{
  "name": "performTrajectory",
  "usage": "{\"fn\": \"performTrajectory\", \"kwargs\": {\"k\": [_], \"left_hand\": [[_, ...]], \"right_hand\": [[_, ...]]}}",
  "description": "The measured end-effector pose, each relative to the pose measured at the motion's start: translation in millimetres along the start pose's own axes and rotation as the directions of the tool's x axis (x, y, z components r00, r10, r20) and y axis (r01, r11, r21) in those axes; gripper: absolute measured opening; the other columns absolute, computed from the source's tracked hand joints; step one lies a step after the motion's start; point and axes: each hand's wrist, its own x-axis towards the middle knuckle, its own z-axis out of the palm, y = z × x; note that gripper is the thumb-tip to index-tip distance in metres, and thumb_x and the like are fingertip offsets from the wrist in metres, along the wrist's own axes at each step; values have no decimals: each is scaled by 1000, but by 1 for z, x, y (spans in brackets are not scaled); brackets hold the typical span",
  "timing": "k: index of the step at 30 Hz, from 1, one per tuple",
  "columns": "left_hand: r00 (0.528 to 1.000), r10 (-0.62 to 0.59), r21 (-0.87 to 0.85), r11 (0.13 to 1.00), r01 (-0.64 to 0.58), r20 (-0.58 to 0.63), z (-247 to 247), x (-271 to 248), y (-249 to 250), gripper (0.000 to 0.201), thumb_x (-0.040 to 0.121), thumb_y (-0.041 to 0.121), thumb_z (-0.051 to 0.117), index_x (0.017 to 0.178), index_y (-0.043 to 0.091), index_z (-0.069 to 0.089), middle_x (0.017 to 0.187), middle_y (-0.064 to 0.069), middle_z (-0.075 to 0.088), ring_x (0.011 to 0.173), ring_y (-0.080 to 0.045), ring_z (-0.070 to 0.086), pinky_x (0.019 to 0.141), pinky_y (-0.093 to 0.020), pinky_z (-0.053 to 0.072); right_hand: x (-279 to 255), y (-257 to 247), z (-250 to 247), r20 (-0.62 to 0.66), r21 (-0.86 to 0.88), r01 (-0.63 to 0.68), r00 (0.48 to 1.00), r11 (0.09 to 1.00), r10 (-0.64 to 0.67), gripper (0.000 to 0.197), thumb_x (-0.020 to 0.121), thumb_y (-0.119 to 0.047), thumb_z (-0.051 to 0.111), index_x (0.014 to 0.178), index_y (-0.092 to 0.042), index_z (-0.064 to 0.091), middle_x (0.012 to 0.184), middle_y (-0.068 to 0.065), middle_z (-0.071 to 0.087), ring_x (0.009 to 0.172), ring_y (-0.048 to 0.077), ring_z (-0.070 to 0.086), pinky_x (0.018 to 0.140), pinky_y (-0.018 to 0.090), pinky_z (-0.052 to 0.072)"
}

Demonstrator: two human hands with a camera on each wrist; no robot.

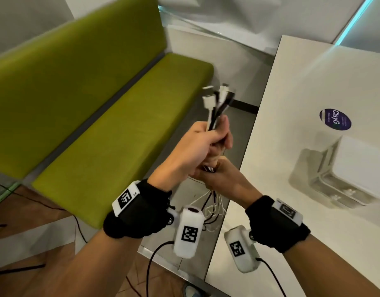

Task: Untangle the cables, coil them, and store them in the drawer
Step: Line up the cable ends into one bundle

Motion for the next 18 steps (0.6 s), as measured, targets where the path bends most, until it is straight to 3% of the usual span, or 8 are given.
{"fn": "performTrajectory", "kwargs": {"k": [2, 4, 8, 11, 15, 18], "left_hand": [[1000, 13, 125, 992, -10, -20, 1, 0, 16, 49, 102, 36, 43, 62, 10, 48, 46, 3, 24, 43, -14, 15, 46, -35, 8], [998, 53, 176, 983, -47, -32, 0, 1, 32, 49, 102, 36, 43, 61, 10, 45, 48, 2, 25, 45, -16, 15, 46, -35, 8], [978, 170, 42, 985, -166, -123, -12, 1, 44, 49, 103, 33, 42, 59, 12, 45, 45, 6, 26, 37, -10, 17, 37, -26, 13], [969, 135, -150, 974, -168, -207, -31, -3, 43, 50, 101, 37, 42, 58, 14, 49, 45, 7, 24, 37, -7, 15, 37, -24, 12], [965, 131, -71, 986, -151, -228, -48, -9, 34, 48, 101, 33, 45, 56, 14, 47, 47, 4, 22, 36, -9, 14, 39, -26, 11], [964, 87, -145, 981, -126, -252, -55, -14, 29, 51, 103, 32, 40, 55, 14, 40, 43, 7, 28, 37, -9, 13, 41, -28, 8]], "right_hand": [[3, 8, 8, 6, -10, 5, 1000, 1000, -5, 51, 92, -37, 63, 53, -13, 41, 50, -8, 36, 44, 11, 30, 48, 31, 24], [6, 14, 17, -17, -40, 10, 1000, 999, -10, 59, 90, -57, 54, 57, -12, 37, 56, 3, 29, 49, 17, 24, 49, 35, 21], [20, 15, 25, -40, -72, 36, 998, 997, -39, 64, 98, -49, 46, 54, -4, 35, 54, 9, 31, 49, 18, 24, 50, 28, 22], [27, 28, 24, -33, -92, 2, 999, 996, -5, 56, 97, -44, 49, 51, -16, 38, 48, -2, 34, 44, 12, 27, 46, 23, 26], [29, 47, 33, -27, -145, -20, 999, 989, 16, 57, 97, -46, 49, 49, -16, 41, 46, -5, 37, 43, 10, 30, 48, 26, 29], [33, 59, 37, -23, -201, -26, 999, 979, 22, 60, 95, -52, 49, 44, -20, 43, 45, -7, 41, 42, 9, 34, 50, 26, 32]]}}
